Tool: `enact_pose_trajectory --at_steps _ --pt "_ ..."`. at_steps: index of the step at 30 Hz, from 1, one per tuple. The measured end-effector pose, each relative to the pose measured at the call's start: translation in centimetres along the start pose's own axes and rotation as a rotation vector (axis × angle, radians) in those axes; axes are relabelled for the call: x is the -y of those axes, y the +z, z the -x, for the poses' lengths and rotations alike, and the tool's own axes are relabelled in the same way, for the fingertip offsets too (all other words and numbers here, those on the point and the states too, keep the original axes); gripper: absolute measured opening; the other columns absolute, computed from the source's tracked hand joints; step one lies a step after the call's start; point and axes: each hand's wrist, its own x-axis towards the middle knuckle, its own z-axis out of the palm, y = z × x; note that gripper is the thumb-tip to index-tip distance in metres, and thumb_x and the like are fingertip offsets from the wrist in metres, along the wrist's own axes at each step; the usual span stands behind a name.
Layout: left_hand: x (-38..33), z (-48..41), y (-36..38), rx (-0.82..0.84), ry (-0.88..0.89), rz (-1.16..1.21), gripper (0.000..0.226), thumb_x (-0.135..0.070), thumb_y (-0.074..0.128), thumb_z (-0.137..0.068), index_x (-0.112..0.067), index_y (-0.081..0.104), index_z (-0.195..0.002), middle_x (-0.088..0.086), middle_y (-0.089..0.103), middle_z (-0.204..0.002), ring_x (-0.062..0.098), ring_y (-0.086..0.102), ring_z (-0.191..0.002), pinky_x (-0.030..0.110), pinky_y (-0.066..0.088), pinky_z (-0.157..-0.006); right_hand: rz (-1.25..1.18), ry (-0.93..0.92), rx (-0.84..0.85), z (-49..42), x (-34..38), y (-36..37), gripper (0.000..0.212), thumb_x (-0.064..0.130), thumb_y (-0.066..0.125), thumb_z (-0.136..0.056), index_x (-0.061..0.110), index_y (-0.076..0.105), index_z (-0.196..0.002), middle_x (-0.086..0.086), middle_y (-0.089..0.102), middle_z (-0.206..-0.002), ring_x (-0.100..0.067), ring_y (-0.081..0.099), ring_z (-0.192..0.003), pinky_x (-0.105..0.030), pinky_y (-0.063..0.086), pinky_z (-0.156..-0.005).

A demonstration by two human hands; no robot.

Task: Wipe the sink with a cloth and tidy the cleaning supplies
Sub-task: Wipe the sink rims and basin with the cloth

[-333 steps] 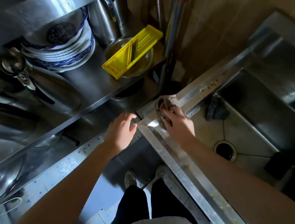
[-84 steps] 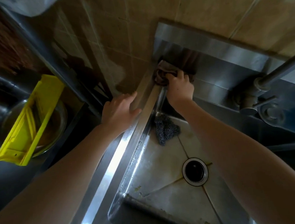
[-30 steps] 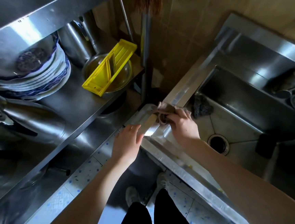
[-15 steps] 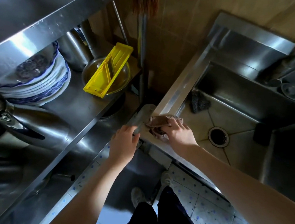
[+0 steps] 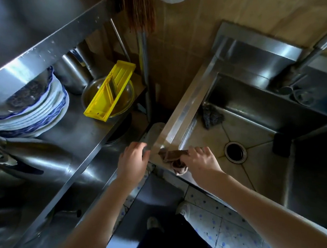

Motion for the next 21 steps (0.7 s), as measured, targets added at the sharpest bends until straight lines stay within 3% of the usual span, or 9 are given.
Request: enact_pose_trajectory --at_steps 6,10,15,19,21 --pt "0.2 -0.5 0.1 0.125 0.12 -0.013 0.035 -0.025 0.053 -0.092 -0.019 0.053 -0.126 0.006 0.056 -0.12 0.027 0.054 -0.109 0.041 0.044 -0.09 -0.066 0.098 0.069 0.6 1.8 0.1 0.05 0.004 0.062 -0.075 0.018 0.052 -0.122 -0.009 0.048 -0.118 -0.027 0.051 -0.11 -0.041 0.027 -0.107" --pt "0.8 -1.0 0.0 0.196 0.22 -0.023 0.039 -0.025 0.054 -0.092 -0.02 0.051 -0.13 0.003 0.05 -0.131 0.026 0.049 -0.115 0.038 0.041 -0.095 -0.17 0.254 0.011 0.7 3.9 0.5 0.045 0.006 0.057 -0.078 0.018 0.052 -0.121 -0.009 0.05 -0.111 -0.029 0.052 -0.101 -0.037 0.037 -0.094" --pt "1.9 -2.2 -1.1 0.24 0.347 -0.04 0.038 -0.023 0.055 -0.091 -0.019 0.05 -0.128 0.003 0.048 -0.13 0.026 0.048 -0.116 0.042 0.042 -0.095 -0.327 0.501 -0.14 0.3 6.7 0.7 0.05 0.013 0.061 -0.082 0.019 0.045 -0.129 -0.009 0.057 -0.11 -0.031 0.059 -0.096 -0.037 0.046 -0.084" --pt "1.7 -3.4 -1.3 0.261 0.397 -0.075 0.038 -0.024 0.053 -0.093 -0.017 0.049 -0.13 0.004 0.046 -0.133 0.027 0.047 -0.118 0.041 0.04 -0.096 -0.349 0.625 -0.263 -0.1 8.5 1.1 0.037 0.011 0.066 -0.077 0.018 0.06 -0.113 -0.009 0.056 -0.103 -0.033 0.062 -0.079 -0.037 0.051 -0.066" --pt "1.4 -3.7 -1.3 0.278 0.427 -0.083 0.038 -0.023 0.052 -0.093 -0.016 0.049 -0.131 0.004 0.045 -0.135 0.026 0.046 -0.119 0.041 0.039 -0.098 -0.349 0.654 -0.285 -0.1 8.8 1.4 0.029 0.017 0.065 -0.08 0.021 0.066 -0.108 -0.006 0.059 -0.109 -0.03 0.061 -0.086 -0.037 0.05 -0.07"
